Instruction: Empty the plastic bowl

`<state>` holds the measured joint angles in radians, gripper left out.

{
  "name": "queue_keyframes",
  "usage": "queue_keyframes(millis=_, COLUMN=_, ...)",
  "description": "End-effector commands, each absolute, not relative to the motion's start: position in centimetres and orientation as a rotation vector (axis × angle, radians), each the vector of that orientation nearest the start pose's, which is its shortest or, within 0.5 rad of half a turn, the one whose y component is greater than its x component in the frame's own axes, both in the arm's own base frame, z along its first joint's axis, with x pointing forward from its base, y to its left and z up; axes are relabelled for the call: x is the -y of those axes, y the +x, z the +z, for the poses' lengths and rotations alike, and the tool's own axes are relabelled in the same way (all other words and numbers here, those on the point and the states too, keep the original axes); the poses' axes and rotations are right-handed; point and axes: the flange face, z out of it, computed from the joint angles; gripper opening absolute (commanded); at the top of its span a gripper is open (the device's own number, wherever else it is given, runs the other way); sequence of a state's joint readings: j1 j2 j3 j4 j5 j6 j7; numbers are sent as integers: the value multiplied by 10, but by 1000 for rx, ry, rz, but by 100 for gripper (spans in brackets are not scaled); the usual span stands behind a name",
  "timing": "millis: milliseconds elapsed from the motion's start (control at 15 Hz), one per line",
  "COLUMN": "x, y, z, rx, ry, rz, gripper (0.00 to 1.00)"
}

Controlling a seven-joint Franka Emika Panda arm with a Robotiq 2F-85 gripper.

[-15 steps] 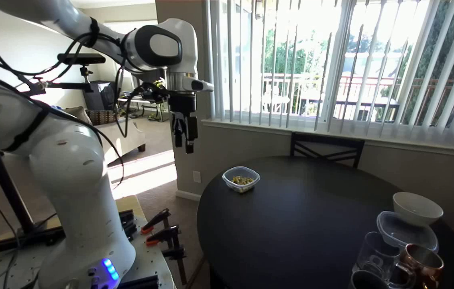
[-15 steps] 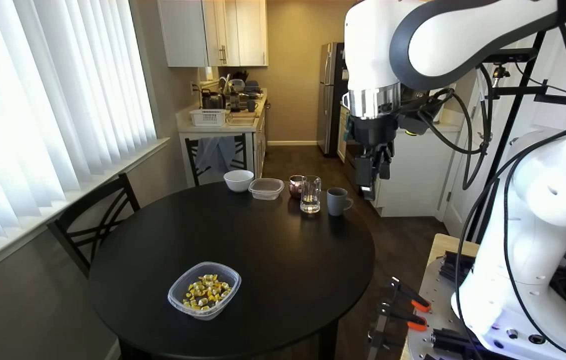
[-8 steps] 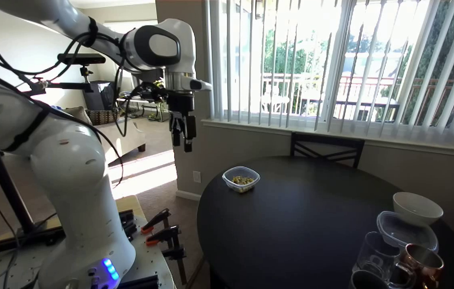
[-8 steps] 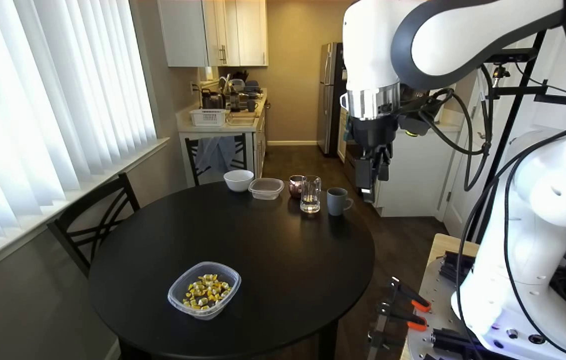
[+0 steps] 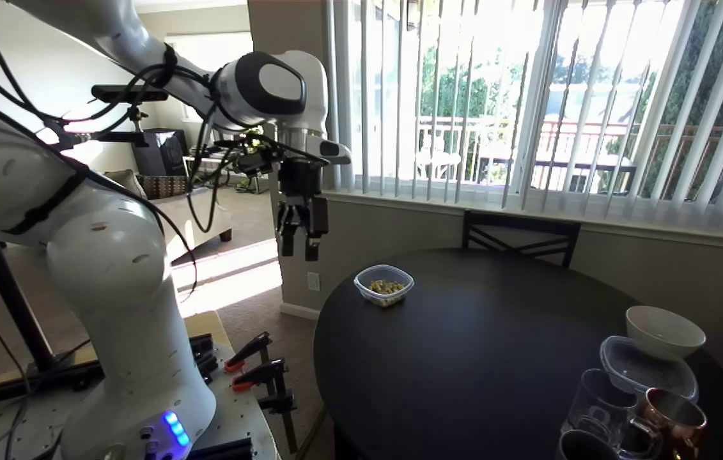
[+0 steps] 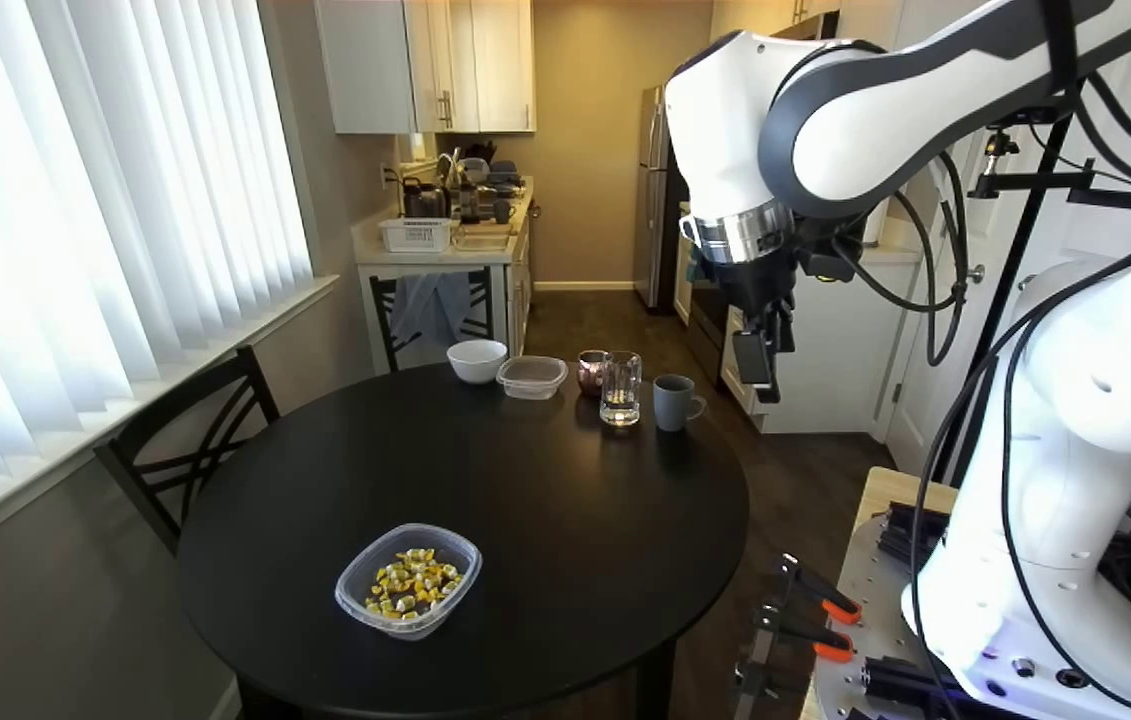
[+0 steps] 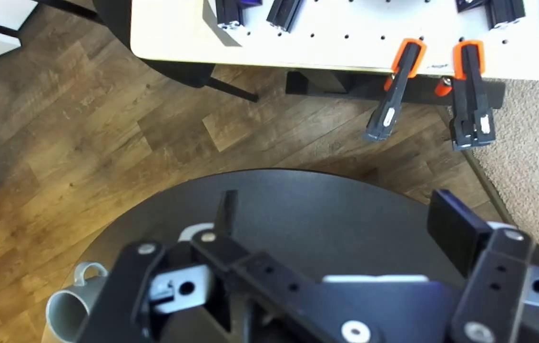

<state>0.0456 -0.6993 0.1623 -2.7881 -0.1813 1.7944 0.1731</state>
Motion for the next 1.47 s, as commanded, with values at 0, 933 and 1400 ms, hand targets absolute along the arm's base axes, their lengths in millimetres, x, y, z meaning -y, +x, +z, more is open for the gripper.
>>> queue_keyframes(millis=0, x=-30, y=283, z=374, rx=139, ry=-3435, rz=573, gripper=100)
queue_keyframes(millis=933, x=-24, y=282, z=378, rx=133, ry=-3489, rz=585, gripper=100)
queue_keyframes(millis=1400, x=-24, y=282, z=378, rx=133, ry=-3489, rz=585, gripper=100)
